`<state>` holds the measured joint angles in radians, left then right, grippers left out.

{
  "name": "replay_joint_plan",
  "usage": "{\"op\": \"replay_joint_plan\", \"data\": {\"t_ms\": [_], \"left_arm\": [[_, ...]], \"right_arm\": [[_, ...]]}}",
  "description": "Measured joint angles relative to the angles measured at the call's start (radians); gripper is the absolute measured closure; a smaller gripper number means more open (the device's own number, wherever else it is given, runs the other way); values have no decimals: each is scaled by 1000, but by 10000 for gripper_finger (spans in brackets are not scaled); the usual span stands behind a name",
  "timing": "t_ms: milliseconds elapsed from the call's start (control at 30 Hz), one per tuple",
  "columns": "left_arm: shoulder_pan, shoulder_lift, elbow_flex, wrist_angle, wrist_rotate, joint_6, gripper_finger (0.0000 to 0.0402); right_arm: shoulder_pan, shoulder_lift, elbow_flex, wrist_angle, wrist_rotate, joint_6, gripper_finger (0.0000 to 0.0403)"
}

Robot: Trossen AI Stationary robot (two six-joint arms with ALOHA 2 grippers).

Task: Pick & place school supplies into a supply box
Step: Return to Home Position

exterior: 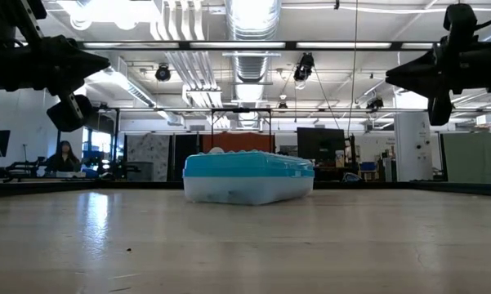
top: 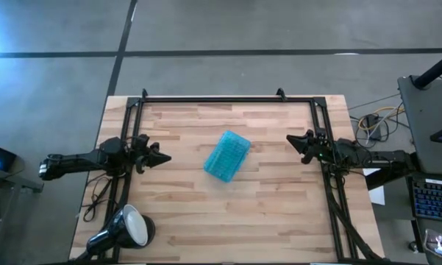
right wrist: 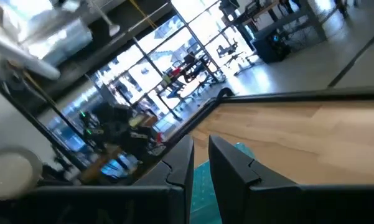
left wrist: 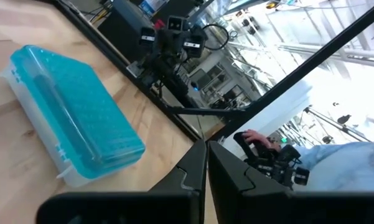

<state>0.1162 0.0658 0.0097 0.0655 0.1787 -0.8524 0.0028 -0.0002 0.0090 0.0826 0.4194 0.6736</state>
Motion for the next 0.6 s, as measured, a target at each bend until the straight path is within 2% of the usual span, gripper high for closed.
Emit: {"op": "replay_joint_plan", "data": {"t_ms": [33, 133, 200, 267, 367, 433, 500, 600], "left_arm": [[0, 0, 0, -1, 0, 0, 401], [0, 0, 0, 0, 0, 0, 401], [0, 0, 0, 0, 0, 0, 401], [0, 0, 0, 0, 0, 0, 401], [0, 0, 0, 0, 0, 0, 401], [0, 0, 0, 0, 0, 0, 401], [0, 0, 0, 0, 0, 0, 401], [0, 0, 0, 0, 0, 0, 401]], "right_arm": [[1, 0, 0, -5, 0, -40, 360], [1, 0, 0, -11, -7, -292, 360], [5, 0, 0, 51, -64, -428, 360], [8, 0, 1, 108, -205, -582, 360], [22, 0, 1, 139, -536, -858, 360], [37, 0, 1, 137, -681, -923, 360], [53, 0, 1, 125, -699, -875, 360], [70, 0, 1, 78, -594, -783, 360]]}}
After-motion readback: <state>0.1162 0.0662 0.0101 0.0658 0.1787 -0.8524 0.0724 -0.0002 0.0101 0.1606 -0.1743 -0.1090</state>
